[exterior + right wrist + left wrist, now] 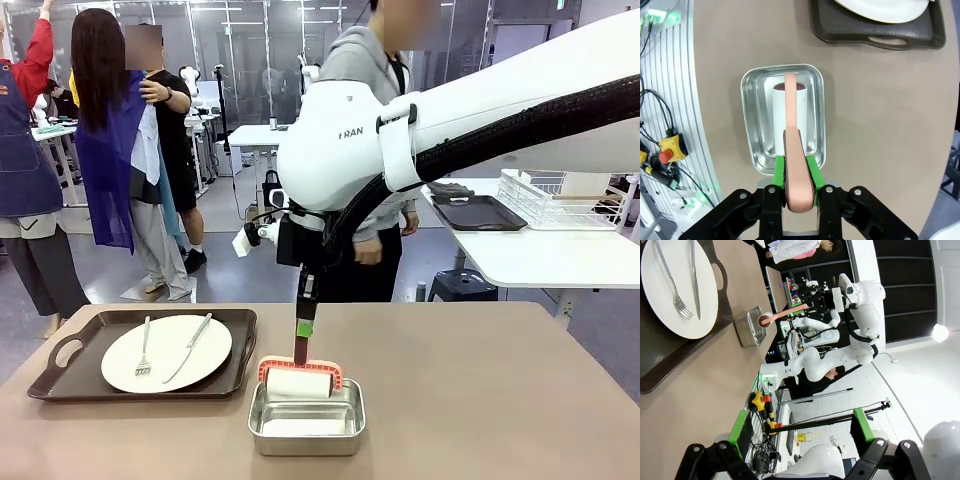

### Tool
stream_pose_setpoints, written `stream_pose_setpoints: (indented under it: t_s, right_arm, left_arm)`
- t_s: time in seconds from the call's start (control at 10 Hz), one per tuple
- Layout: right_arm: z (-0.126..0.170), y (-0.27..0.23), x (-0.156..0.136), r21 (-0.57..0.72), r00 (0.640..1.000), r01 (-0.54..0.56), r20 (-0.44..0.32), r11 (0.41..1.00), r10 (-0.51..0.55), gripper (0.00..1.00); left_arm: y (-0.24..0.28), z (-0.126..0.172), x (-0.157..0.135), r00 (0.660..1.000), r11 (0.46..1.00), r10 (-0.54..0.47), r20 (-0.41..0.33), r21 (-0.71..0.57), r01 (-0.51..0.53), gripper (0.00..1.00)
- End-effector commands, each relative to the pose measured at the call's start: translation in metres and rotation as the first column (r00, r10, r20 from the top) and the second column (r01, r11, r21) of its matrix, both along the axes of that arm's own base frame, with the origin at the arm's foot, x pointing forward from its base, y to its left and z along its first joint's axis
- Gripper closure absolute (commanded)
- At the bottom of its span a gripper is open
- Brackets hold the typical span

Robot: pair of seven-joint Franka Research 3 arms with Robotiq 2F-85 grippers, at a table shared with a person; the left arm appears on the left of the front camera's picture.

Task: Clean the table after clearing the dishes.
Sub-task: Place the Lint Roller back on top of the Airtight Container.

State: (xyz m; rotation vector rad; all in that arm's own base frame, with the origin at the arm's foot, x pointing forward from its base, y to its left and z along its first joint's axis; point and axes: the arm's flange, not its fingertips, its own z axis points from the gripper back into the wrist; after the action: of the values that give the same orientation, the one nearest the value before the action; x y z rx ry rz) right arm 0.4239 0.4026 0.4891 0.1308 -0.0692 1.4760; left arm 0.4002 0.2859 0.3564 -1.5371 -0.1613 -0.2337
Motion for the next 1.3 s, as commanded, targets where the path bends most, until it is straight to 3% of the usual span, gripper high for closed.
stream_pose_setpoints:
  t_s: [0.0,0.2,0.6,0.7,0.8,0.9,1.0,1.1,1.2]
  right_arm:
    - [-0.025,-0.002,0.019,-0.006,0.994,-0.104,-0.042,0.995,0.103,0.78]
    - [-0.046,0.003,0.031,-0.056,0.985,-0.158,-0.082,0.986,0.153,0.78]
    - [-0.071,0.005,0.052,-0.079,0.989,-0.135,-0.063,0.988,0.131,0.78]
    - [-0.069,0.004,0.056,-0.072,0.991,-0.125,-0.046,0.989,0.122,0.69]
    - [-0.067,0.003,0.054,-0.083,0.990,-0.140,-0.026,0.987,0.138,0.42]
    - [-0.066,0.003,0.052,-0.088,0.990,-0.142,-0.022,0.986,0.141,0.34]
    - [-0.066,0.002,0.052,-0.085,0.990,-0.143,-0.026,0.986,0.141,0.06]
    - [-0.065,0.001,0.052,-0.083,0.990,-0.141,-0.025,0.987,0.139,0.28]
    - [-0.065,-0.002,0.051,-0.068,0.991,-0.133,-0.026,0.989,0.131,0.00]
  left_arm:
    - [0.004,0.001,-0.003,1.000,1.000,0.007,0.011,-0.009,-0.007,0.00]
    - [0.004,0.001,-0.003,1.000,1.000,0.007,0.011,-0.009,-0.007,0.00]
    - [0.004,0.001,-0.003,1.000,1.000,0.007,0.011,-0.009,-0.007,0.00]
    - [0.004,0.001,-0.003,1.000,1.000,0.007,0.011,-0.009,-0.007,0.00]
    - [0.004,0.001,-0.003,1.000,1.000,0.007,0.011,-0.009,-0.007,0.00]
    - [0.004,0.001,-0.003,1.000,1.000,0.007,0.011,-0.009,-0.007,0.00]
    - [0.004,0.001,-0.003,1.000,1.000,0.007,0.011,-0.009,-0.007,0.00]
    - [0.004,0.001,-0.003,1.000,1.000,0.007,0.011,-0.009,-0.007,0.00]
    - [0.004,0.001,-0.003,1.000,1.000,0.007,0.011,-0.009,-0.007,0.00]
